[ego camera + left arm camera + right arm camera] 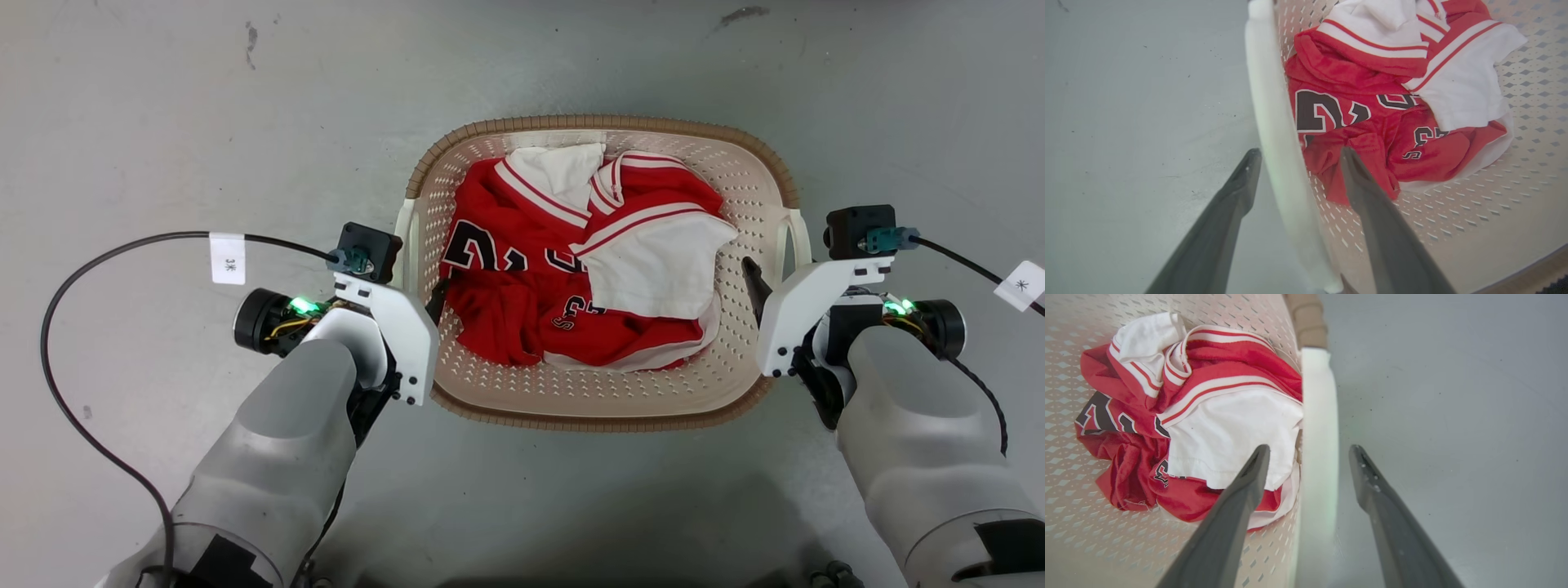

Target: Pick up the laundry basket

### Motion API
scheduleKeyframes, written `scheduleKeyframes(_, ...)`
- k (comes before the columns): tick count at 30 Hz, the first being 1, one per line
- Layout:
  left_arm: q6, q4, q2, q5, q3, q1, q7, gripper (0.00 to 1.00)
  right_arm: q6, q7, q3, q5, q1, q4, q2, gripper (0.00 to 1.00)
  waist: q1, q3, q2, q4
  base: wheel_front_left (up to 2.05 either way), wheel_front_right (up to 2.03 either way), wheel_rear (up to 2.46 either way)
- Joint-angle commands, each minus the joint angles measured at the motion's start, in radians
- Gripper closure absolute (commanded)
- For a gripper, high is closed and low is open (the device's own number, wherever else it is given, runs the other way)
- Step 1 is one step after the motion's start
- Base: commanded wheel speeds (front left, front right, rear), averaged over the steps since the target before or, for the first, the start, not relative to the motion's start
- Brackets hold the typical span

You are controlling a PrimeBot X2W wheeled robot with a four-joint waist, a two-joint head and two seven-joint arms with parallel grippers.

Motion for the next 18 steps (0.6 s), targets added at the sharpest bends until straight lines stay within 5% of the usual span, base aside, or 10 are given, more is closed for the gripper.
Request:
scheduleKeyframes(1,-0.001,0.001,0.007,-0.014,-0.011,-0.018,-0.006,0.0,-0.001,-0.001,0.003,0.006,-0.018,0.005,-0.001,0.0,0.0,0.003,0.0,0.001,0.0,0.0,0.0)
scheduleKeyframes(5,-0.001,0.006,0.003,-0.061,-0.042,-0.024,-0.002,0.0,-0.001,0.004,0.006,0.003,-0.021,0.012,-0.001,0.04,0.0,0.008,0.0,0.004,0.0,0.0,0.0)
scheduleKeyframes(6,-0.001,0.006,0.001,-0.076,-0.048,-0.026,0.003,0.07,-0.001,0.007,0.005,0.003,-0.021,0.014,-0.001,0.56,0.0,0.009,0.0,0.004,0.0,0.0,0.0)
scheduleKeyframes(7,-0.001,0.005,-0.001,-0.088,-0.056,-0.03,0.009,0.85,-0.001,0.011,0.007,0.006,-0.021,0.015,-0.001,1.0,0.0,0.01,0.0,0.006,0.0,0.0,0.0)
scheduleKeyframes(8,-0.001,0.005,0.0,-0.1,-0.064,-0.034,0.012,1.0,-0.001,0.015,0.008,0.009,-0.019,0.016,-0.001,1.0,0.0,0.011,0.0,0.006,0.0,0.0,0.0)
scheduleKeyframes(18,-0.002,-0.003,0.01,-0.192,-0.148,-0.018,0.025,1.0,-0.001,0.011,-0.017,-0.028,-0.002,0.019,-0.001,1.0,0.0,-0.012,0.0,0.002,0.0,0.0,0.0)
